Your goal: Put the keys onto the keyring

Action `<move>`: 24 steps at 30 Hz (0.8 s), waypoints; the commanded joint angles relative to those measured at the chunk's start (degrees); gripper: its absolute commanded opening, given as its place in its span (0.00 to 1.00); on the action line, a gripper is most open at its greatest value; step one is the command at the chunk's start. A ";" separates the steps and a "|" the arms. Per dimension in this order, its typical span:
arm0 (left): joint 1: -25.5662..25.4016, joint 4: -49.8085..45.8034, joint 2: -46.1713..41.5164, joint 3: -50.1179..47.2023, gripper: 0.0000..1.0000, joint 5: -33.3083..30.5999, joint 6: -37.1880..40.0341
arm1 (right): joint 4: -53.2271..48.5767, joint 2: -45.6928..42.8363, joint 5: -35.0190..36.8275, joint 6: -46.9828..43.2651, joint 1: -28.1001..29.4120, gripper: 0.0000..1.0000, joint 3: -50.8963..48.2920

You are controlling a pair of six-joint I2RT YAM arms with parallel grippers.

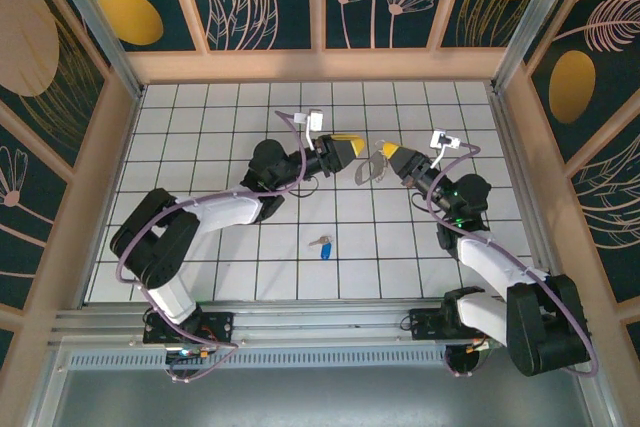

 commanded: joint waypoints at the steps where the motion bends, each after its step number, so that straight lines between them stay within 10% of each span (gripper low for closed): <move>1: -0.45 5.58 2.12 1.40 0.37 0.64 -2.66 | 4.48 -0.42 1.90 1.05 1.21 0.00 0.61; 24: -1.98 8.66 4.26 1.81 0.30 1.79 -3.81 | 5.41 2.28 3.18 0.70 3.43 0.00 1.88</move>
